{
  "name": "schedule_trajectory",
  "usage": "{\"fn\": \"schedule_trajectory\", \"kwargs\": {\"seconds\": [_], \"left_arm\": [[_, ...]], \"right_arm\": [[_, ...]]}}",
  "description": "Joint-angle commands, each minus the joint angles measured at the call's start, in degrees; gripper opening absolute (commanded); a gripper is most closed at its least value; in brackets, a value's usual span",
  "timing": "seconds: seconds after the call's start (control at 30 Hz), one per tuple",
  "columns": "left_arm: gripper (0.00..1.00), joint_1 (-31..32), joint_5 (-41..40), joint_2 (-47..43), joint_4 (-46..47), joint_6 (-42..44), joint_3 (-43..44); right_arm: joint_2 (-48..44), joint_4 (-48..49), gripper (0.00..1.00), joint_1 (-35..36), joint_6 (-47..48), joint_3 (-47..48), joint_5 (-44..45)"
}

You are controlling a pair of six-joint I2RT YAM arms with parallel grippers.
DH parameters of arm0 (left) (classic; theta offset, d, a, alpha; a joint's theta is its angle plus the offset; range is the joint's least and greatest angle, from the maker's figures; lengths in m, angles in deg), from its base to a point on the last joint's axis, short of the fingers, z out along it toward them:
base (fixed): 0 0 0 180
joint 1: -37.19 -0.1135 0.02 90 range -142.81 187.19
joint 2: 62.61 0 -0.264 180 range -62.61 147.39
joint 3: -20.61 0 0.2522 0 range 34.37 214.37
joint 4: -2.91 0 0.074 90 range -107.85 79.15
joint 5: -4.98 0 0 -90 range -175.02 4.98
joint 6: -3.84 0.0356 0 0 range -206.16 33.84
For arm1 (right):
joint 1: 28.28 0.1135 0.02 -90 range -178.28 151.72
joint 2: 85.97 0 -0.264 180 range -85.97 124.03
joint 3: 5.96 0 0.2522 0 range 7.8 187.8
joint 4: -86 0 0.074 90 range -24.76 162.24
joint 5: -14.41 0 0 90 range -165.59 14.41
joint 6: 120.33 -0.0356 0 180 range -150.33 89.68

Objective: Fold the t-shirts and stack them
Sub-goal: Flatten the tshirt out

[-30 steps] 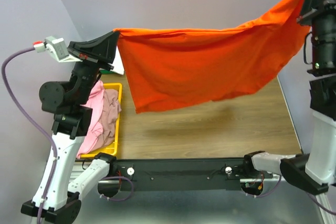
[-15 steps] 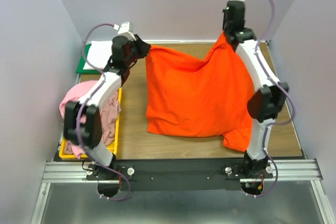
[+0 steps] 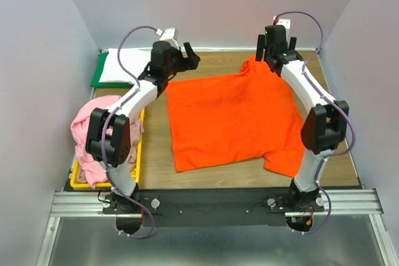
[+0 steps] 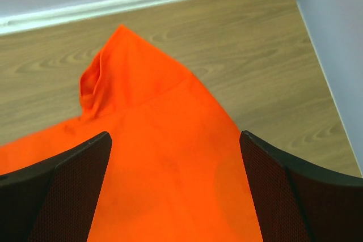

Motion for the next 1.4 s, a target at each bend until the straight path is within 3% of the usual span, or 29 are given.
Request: {"fn": "schedule_trajectory", "kwargs": {"seconds": [0.0,0.33,0.7,1.13,1.37], "left_arm": [[0.91,3.9,0.3,-1.1,-0.5,1.2,-5.9],[0.92,6.3,2.8,0.3,-0.2,1.1,-14.1],[0.91,6.2,3.7,9.2,-4.0,3.9,-12.0],[0.91,3.8,4.6,16.3,-7.4,5.1,-5.1],[0.90,2.4,7.1,23.4,-12.5,7.0,4.8]], "right_arm": [[-5.1,0.3,1.00,-0.3,-5.4,-9.5,-6.9],[-5.5,4.0,1.00,-0.3,-8.6,-22.7,-18.8],[1.5,5.8,1.00,-1.9,-9.9,-23.0,-27.5],[6.3,6.1,1.00,-5.6,-11.5,-21.5,-32.3],[10.2,5.9,1.00,-6.2,-12.5,-18.1,-32.7]]}}
